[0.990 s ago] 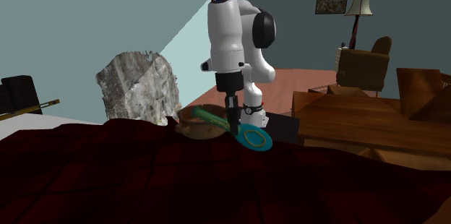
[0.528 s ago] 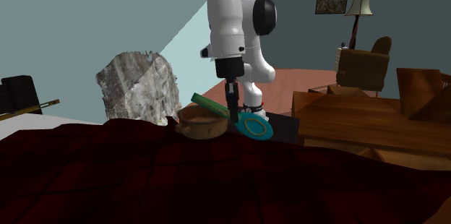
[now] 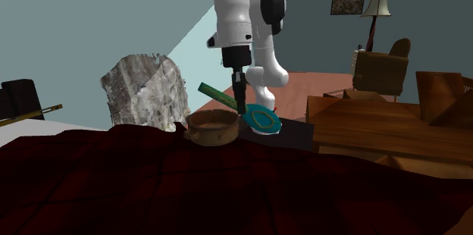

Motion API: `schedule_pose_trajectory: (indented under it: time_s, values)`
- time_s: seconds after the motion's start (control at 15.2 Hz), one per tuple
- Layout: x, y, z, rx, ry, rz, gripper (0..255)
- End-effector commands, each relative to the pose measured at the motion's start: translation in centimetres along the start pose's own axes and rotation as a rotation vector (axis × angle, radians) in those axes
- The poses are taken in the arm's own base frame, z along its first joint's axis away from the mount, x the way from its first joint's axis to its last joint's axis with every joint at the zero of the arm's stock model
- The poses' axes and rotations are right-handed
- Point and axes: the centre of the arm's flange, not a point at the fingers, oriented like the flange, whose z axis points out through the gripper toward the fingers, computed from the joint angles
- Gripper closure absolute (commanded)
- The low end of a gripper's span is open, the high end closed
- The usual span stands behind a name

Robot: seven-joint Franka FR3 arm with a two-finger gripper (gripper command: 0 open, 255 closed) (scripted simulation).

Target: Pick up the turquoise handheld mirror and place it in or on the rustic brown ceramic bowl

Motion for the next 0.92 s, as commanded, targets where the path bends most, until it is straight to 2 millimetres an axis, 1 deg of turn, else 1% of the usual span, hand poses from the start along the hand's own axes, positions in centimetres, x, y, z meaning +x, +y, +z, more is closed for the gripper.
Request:
schedule_pose_trajectory:
  time_s: [0.0,0.66,0.73,0.86]
  values:
    - [1.5,2.1,-0.5,0.0,0.0,0.0,255]
    - [8.1,13.2,-3.1,0.0,0.0,0.0,255]
    - [8.4,13.7,-3.2,0.0,0.0,0.0,255]
    - [8.5,13.8,-2.2,0.0,0.0,0.0,255]
